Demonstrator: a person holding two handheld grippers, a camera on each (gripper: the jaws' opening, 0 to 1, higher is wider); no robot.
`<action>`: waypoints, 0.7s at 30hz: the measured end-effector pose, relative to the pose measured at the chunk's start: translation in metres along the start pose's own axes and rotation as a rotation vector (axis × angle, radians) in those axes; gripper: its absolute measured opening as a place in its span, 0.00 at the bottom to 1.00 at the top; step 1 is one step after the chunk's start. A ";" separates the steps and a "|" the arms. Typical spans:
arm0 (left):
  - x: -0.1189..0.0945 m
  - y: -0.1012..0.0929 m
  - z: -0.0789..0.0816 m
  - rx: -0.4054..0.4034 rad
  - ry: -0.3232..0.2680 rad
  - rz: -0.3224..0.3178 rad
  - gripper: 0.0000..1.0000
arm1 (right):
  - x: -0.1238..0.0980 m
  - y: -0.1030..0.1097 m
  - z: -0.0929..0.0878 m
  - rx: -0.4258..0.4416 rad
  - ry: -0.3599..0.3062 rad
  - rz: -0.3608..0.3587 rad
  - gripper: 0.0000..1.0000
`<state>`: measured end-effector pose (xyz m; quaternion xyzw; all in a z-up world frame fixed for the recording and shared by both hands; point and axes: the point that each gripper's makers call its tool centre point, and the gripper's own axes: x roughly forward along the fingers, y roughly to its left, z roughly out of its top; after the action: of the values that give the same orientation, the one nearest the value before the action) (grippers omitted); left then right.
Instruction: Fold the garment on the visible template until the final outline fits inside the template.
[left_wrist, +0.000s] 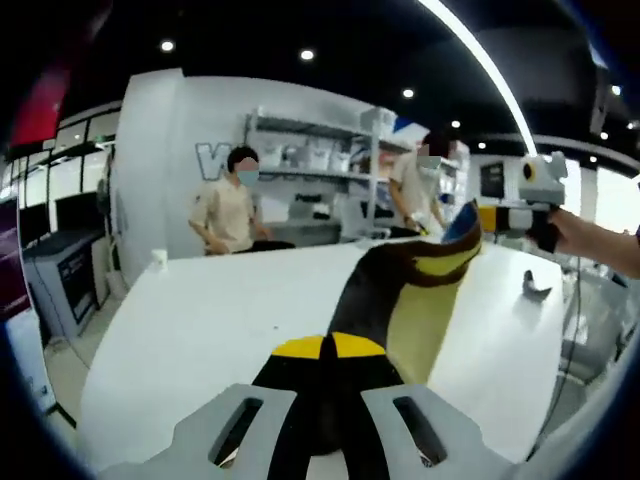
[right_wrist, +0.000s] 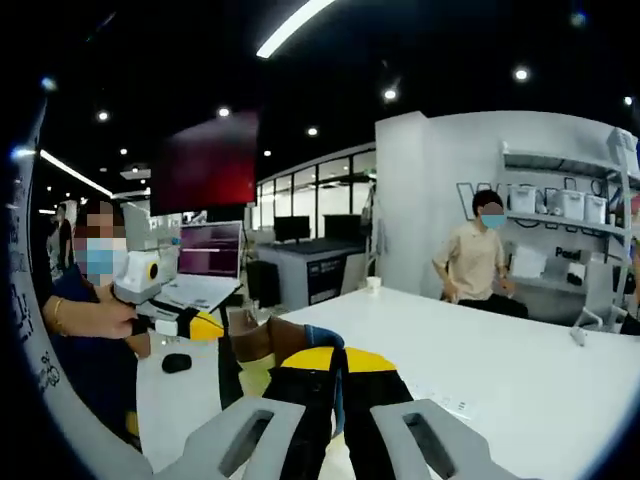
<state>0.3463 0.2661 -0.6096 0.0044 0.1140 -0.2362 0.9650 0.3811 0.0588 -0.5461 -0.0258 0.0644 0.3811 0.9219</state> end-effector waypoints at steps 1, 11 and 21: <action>-0.004 -0.001 0.007 0.016 -0.008 0.000 0.00 | -0.004 0.001 0.005 0.005 -0.012 -0.010 0.00; -0.030 -0.015 0.076 0.129 -0.124 -0.013 0.00 | -0.036 0.012 0.060 -0.026 -0.124 -0.058 0.00; -0.063 -0.037 0.132 0.191 -0.237 -0.058 0.00 | -0.070 0.021 0.109 -0.056 -0.223 -0.094 0.00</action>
<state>0.3035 0.2541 -0.4654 0.0649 -0.0237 -0.2725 0.9597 0.3278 0.0348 -0.4286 -0.0122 -0.0504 0.3397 0.9391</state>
